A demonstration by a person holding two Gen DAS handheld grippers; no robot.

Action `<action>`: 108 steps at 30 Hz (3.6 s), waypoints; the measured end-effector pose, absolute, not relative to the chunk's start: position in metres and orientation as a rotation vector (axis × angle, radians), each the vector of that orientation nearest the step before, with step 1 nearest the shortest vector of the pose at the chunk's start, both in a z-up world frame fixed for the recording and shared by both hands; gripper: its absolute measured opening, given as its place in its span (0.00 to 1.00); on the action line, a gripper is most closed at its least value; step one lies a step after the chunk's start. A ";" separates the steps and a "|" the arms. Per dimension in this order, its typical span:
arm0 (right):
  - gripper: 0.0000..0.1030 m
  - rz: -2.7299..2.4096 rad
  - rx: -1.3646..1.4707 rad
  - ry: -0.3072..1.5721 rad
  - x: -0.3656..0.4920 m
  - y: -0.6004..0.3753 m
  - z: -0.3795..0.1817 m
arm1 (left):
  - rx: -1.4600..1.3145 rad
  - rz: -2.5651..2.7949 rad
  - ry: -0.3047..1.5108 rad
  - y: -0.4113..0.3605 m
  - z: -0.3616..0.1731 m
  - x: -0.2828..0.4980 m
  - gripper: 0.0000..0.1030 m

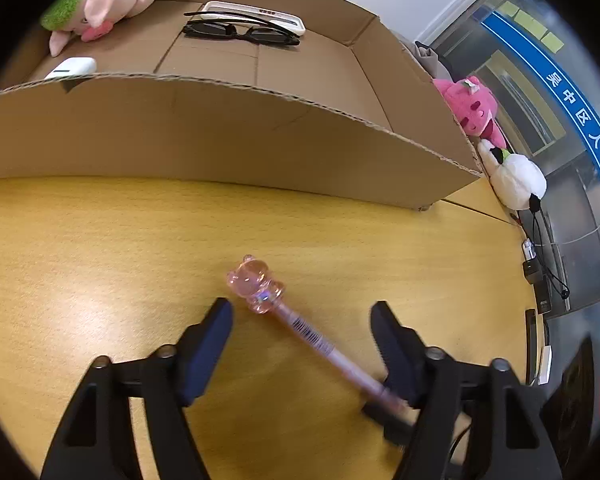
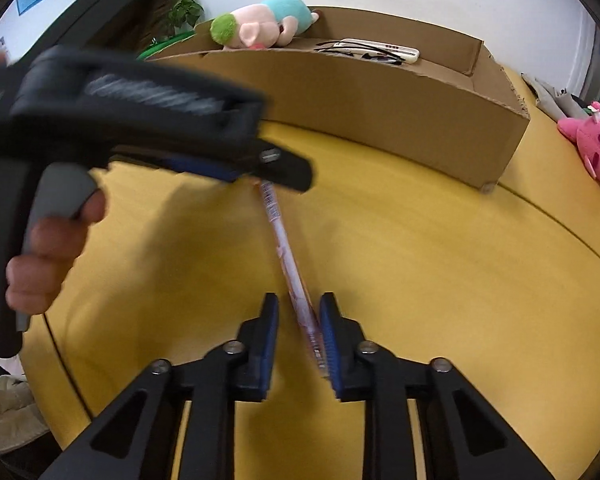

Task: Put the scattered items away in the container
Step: 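Close both grippers on the shaft of the pink pen, then lift the pink pen upright with both grippers and carry it into the box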

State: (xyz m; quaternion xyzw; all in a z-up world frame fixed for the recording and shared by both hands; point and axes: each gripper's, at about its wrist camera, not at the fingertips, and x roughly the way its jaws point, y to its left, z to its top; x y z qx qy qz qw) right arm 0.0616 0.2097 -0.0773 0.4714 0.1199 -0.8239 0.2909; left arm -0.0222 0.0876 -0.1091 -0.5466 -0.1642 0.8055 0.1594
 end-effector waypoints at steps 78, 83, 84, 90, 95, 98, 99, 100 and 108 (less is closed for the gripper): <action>0.10 -2.110 1.086 0.078 0.007 0.152 -0.020 | -1.175 2.425 -0.431 0.047 0.028 -0.063 0.09; 0.10 -2.119 1.061 0.092 -0.035 0.145 0.003 | -1.168 2.424 -0.404 0.034 0.042 -0.111 0.10; 0.10 -2.114 1.063 0.091 -0.046 0.144 0.006 | -1.170 2.421 -0.412 0.032 0.043 -0.119 0.10; 0.10 -2.038 1.151 0.041 -0.106 0.124 0.008 | -1.211 2.408 -0.362 0.027 0.042 -0.174 0.10; 0.10 -1.923 1.277 -0.014 -0.149 0.095 -0.012 | -1.322 2.398 -0.334 0.004 0.023 -0.211 0.10; 0.11 -1.832 1.354 -0.041 -0.172 0.071 -0.029 | -1.402 2.363 -0.322 -0.010 0.008 -0.230 0.09; 0.11 -1.799 1.381 -0.055 -0.179 0.062 -0.035 | -1.424 2.355 -0.316 -0.014 0.004 -0.234 0.09; 0.11 -1.773 1.400 -0.072 -0.185 0.057 -0.041 | -1.451 2.356 -0.306 -0.017 0.000 -0.239 0.09; 0.11 -1.674 1.551 -0.134 -0.209 0.029 -0.081 | -1.607 2.324 -0.289 -0.031 -0.051 -0.264 0.09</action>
